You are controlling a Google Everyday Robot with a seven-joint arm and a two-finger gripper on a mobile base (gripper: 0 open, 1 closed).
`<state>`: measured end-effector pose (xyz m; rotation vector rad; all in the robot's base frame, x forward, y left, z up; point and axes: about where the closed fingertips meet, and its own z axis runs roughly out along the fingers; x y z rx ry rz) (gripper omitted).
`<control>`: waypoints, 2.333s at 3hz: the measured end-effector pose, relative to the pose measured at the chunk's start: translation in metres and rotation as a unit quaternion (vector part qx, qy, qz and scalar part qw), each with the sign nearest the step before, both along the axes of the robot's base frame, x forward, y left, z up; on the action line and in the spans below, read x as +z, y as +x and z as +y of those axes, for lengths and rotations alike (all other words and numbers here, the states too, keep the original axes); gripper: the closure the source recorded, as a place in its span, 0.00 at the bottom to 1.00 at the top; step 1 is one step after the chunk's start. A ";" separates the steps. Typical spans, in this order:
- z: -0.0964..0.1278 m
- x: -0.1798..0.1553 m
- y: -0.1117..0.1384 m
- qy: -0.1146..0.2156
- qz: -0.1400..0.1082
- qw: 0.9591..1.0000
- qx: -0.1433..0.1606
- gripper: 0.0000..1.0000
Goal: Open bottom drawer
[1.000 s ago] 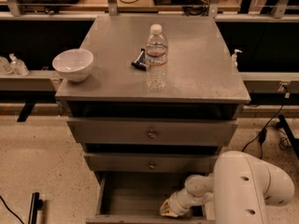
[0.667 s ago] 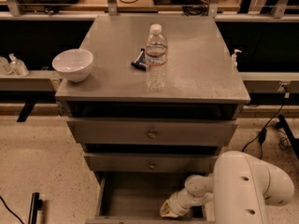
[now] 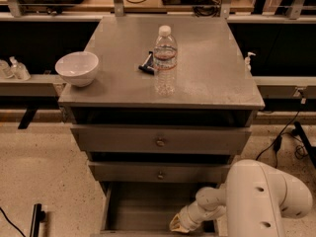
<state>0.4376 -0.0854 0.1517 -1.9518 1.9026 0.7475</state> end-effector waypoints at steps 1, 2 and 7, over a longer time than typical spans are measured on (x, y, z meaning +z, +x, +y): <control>0.000 0.000 -0.006 -0.001 0.007 1.000 -0.001 1.00; 0.000 0.000 -0.005 -0.001 0.007 1.000 -0.001 1.00; 0.000 0.000 -0.004 -0.001 0.007 1.000 -0.001 0.59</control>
Offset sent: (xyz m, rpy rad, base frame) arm -0.0199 -0.0007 0.0036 -0.0056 0.0512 -0.0074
